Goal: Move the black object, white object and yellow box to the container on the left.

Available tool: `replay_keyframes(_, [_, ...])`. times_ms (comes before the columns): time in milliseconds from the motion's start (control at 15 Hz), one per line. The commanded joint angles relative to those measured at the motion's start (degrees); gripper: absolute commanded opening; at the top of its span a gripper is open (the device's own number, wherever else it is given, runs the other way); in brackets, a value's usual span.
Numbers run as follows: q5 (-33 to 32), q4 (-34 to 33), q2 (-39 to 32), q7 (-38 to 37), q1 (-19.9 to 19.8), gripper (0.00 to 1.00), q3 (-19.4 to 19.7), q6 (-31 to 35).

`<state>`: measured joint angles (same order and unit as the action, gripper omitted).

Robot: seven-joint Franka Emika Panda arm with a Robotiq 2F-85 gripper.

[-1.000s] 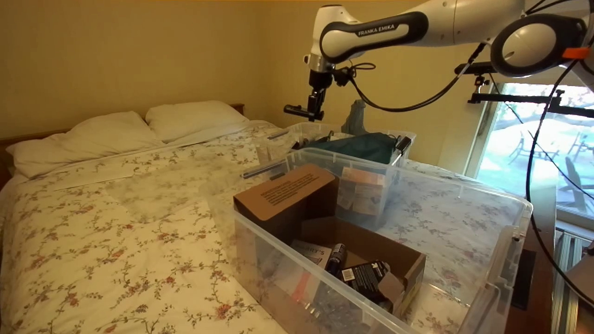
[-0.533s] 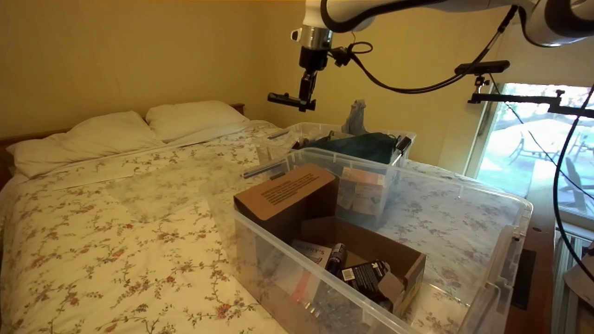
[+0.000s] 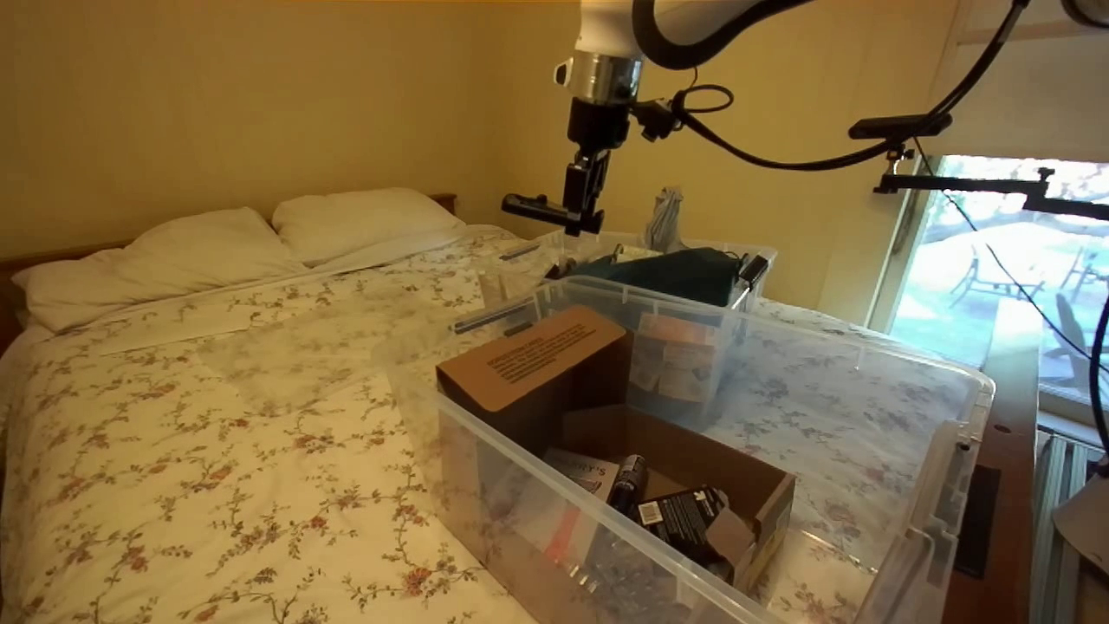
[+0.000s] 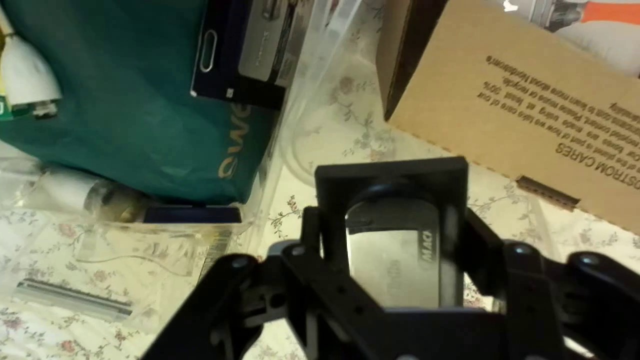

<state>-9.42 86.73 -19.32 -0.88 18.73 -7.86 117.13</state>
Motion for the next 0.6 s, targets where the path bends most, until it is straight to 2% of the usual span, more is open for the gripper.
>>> replay_keyframes(0, [-1.17, 13.80, 7.43, -8.44, 1.11, 0.42, -1.54, 6.10])
replay_keyframes(133, [-0.10, 19.70, 9.52, -14.39, 1.47, 0.42, -2.46, 12.40])
replay_keyframes(200, [-0.26, 11.24, 4.73, -9.87, 0.73, 0.67, -2.73, 6.99])
replay_keyframes(333, [-0.24, 15.75, 6.48, -12.87, 1.08, 0.67, -3.23, 10.24])
replay_keyframes(467, [-0.23, 17.28, 7.36, -13.42, 0.98, 0.67, -3.31, 10.91])
replay_keyframes(533, [-1.09, 16.41, 7.16, -12.87, 1.13, 0.42, -3.34, 9.78])
